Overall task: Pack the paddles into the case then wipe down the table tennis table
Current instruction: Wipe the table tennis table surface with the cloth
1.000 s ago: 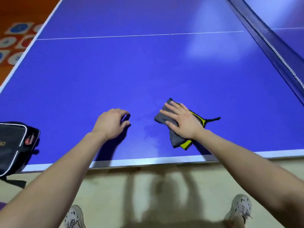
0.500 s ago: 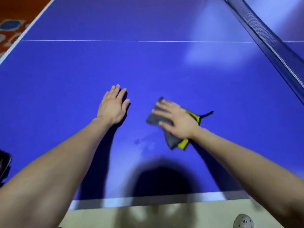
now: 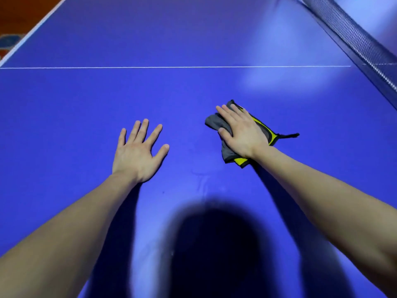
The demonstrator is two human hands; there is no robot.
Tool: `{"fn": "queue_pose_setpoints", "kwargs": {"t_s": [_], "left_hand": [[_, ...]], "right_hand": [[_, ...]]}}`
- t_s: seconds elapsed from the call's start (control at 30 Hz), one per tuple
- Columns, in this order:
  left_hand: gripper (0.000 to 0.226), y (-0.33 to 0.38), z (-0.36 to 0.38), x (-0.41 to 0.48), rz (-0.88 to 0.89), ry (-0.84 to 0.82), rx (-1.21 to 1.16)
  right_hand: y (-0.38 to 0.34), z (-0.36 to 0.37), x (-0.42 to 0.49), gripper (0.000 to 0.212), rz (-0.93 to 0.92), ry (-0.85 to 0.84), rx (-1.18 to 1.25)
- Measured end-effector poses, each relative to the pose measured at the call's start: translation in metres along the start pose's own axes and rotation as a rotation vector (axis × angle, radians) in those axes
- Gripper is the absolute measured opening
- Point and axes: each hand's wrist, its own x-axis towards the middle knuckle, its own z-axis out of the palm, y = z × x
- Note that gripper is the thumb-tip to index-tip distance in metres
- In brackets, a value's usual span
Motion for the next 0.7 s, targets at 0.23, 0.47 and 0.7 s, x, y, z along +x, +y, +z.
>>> {"fn": "queue_pose_setpoints", "kwargs": {"t_s": [0.23, 0.47, 0.7], "left_hand": [[0.071, 0.000, -0.001, -0.003, -0.006, 0.051, -0.031], [0.076, 0.004, -0.006, -0.007, -0.030, 0.077, -0.045], [0.079, 0.007, -0.010, -0.007, -0.056, 0.091, -0.074]], "right_hand": [[-0.068, 0.006, -0.059, 0.069, -0.788, -0.278, 0.124], [-0.006, 0.020, 0.168, 0.077, -0.004, -0.086, -0.004], [-0.075, 0.032, 0.116, 0.073, -0.328, -0.102, 0.061]]}}
